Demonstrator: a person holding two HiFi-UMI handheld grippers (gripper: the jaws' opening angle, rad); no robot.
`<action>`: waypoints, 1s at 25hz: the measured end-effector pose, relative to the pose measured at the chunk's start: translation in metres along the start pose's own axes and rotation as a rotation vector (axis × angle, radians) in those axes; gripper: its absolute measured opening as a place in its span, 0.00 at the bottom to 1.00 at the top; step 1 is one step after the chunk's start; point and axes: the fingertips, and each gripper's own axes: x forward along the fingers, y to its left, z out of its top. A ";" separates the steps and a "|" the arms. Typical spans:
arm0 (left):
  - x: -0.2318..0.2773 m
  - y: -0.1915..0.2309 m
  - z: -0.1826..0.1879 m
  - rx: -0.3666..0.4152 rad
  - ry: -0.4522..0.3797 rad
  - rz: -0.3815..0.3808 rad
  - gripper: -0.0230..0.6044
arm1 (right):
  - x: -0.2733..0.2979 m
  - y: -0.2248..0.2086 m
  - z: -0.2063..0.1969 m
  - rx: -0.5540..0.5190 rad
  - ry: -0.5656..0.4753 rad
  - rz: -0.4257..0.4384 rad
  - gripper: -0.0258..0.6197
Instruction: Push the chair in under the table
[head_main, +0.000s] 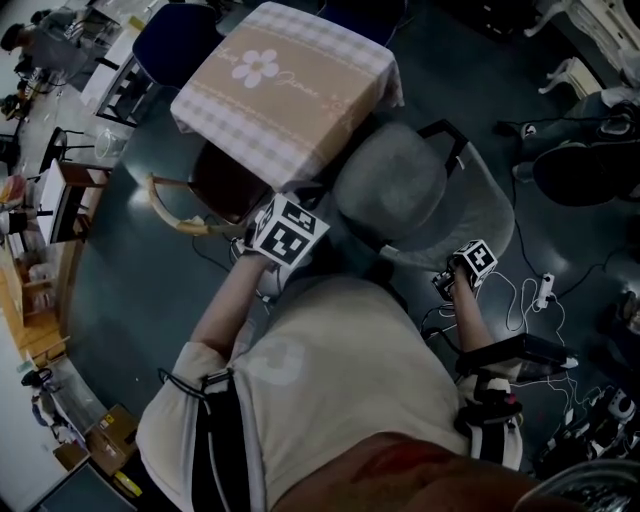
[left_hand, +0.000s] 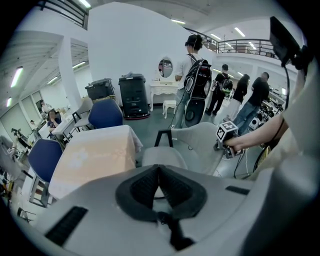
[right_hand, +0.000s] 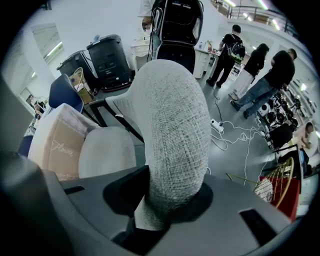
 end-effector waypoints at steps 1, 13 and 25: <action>0.000 0.000 -0.001 -0.002 0.000 0.001 0.05 | -0.001 0.001 0.000 -0.001 0.001 -0.001 0.22; -0.005 0.000 -0.002 -0.001 -0.011 0.010 0.05 | 0.000 0.010 0.005 -0.048 -0.016 0.000 0.23; -0.007 0.005 -0.003 0.006 -0.009 0.016 0.05 | 0.006 0.018 0.008 -0.077 -0.017 0.011 0.23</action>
